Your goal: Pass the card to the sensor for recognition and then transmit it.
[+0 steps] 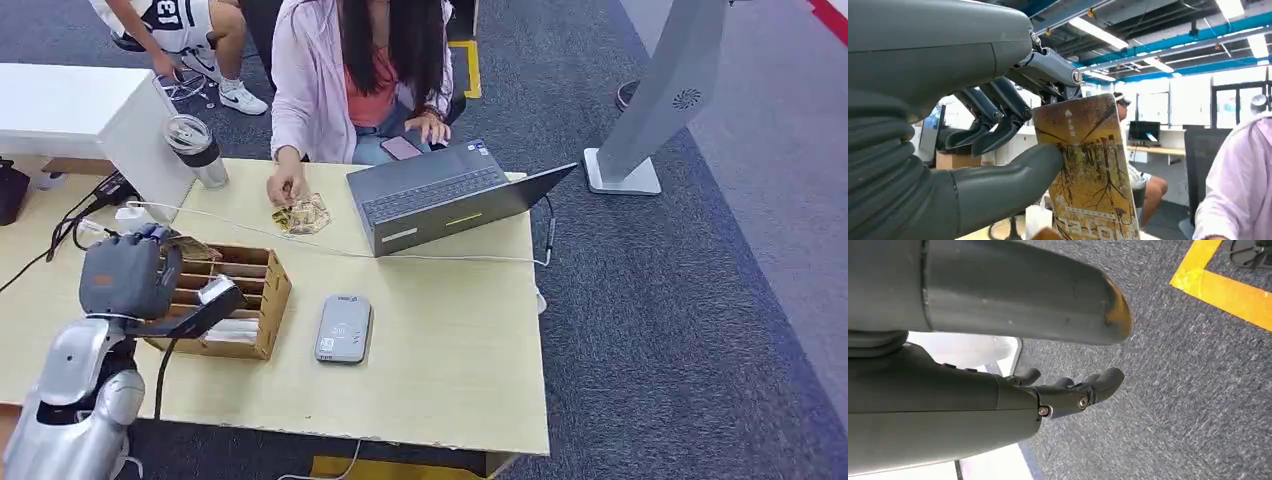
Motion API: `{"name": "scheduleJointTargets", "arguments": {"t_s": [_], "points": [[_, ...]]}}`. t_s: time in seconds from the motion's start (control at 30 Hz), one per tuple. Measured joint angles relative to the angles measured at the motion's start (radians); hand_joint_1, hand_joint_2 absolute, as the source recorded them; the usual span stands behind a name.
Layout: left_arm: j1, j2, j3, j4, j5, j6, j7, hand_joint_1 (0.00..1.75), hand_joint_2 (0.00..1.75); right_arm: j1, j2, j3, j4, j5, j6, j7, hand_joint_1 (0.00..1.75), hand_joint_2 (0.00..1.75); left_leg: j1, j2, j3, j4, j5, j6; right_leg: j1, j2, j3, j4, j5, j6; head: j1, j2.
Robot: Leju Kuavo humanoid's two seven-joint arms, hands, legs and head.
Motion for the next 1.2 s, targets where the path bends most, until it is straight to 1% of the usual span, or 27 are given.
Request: {"name": "scheduleJointTargets", "arguments": {"t_s": [1.2], "points": [[-0.010, 0.000, 0.000, 0.000, -0.001, 0.000, 0.000, 1.75, 1.75, 0.000, 0.000, -0.006, 0.000, 0.000, 0.000, 0.000, 0.00, 0.00, 0.000, 0.000, 0.000, 0.000, 0.000, 0.000, 0.000, 0.000, 0.000, 0.000, 0.000, 0.000, 0.000, 0.000]]}}
